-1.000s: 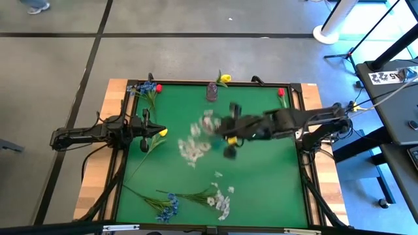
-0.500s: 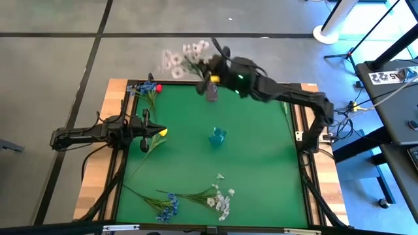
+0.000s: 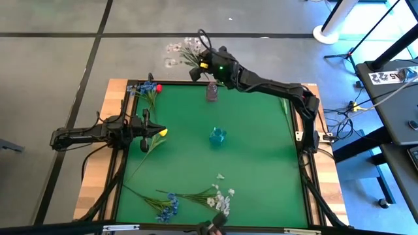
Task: Sort flowers into vase by color
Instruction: Put the right white flower into the violet vase
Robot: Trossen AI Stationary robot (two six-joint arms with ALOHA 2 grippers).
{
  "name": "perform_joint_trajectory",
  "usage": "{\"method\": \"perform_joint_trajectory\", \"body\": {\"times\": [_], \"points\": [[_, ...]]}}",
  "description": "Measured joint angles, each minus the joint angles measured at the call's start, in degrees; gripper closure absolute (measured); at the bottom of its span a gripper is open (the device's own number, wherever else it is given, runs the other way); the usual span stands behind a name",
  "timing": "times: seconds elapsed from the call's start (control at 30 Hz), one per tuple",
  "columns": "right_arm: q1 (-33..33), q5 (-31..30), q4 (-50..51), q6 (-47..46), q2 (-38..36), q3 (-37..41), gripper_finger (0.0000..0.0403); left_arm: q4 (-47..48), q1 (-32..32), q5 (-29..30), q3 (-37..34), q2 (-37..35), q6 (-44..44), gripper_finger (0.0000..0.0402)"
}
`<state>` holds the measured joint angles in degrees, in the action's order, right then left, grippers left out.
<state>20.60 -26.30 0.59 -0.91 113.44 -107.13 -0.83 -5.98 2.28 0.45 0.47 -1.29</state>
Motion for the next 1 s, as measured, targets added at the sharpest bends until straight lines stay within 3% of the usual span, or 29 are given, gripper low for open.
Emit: {"method": "perform_joint_trajectory", "body": {"times": [0.27, 0.67, 1.0], "points": [[0.0, -2.15, -6.4, -3.65, -1.29, 6.61, 0.0402, 0.0, 0.01, -0.01, 0.0, 0.0, 0.0, 0.0401], [-0.44, -0.48, -13.6, -3.38, -10.08, 18.53, 0.0403, -0.01, 0.0, 0.0, 0.0, 0.0, 0.01, 0.0401], [-0.35, 1.46, -20.02, -4.76, -10.44, 25.04, 0.0403, 0.0, 0.0, 0.0, 0.0, 0.0, -0.01, 0.0401]]}}
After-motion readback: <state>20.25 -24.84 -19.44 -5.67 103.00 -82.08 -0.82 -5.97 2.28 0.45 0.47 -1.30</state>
